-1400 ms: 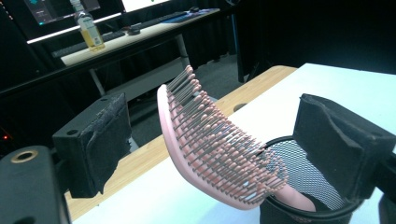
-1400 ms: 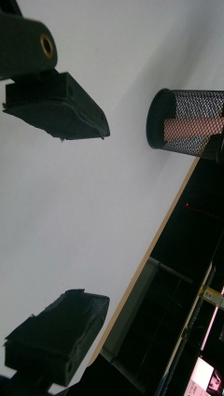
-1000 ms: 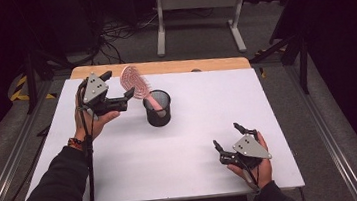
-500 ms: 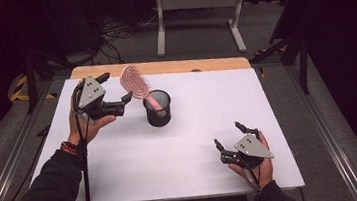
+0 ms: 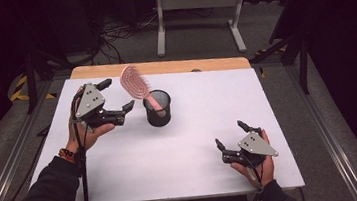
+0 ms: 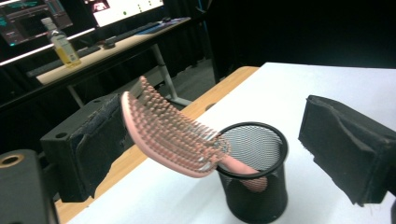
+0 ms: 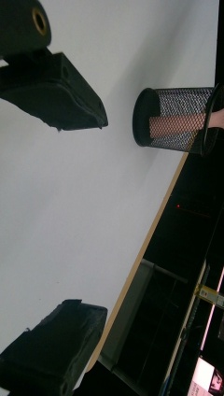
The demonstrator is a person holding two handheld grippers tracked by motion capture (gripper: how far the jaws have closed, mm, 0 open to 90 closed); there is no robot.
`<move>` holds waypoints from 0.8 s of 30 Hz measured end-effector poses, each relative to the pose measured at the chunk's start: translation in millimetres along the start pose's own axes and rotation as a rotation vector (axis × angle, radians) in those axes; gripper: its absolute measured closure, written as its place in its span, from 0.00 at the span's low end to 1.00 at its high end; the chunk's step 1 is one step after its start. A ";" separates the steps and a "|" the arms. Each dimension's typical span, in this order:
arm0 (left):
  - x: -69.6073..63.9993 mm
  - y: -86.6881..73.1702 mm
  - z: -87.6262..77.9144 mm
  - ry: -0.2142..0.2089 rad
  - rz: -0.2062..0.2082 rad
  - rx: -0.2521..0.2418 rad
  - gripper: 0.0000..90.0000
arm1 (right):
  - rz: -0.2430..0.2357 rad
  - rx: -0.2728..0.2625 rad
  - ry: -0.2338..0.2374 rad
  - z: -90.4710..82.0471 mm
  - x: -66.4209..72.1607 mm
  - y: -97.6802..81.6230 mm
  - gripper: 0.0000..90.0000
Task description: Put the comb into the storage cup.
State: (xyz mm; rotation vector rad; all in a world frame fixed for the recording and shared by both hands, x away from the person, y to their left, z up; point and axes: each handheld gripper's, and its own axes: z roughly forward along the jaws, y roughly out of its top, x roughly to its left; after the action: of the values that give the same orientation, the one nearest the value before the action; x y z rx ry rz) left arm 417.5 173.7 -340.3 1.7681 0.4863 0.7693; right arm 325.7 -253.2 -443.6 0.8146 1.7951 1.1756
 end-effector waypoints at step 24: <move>-27.9 -18.3 -18.7 -0.109 0.035 -0.026 0.07 | -0.010 -0.016 -0.012 -1.4 2.3 2.0 0.06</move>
State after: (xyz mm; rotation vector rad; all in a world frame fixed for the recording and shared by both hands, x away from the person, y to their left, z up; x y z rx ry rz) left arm 385.5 173.9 -361.2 1.7881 0.3720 0.6966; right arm 323.6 -251.2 -442.1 0.8010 1.7762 1.1743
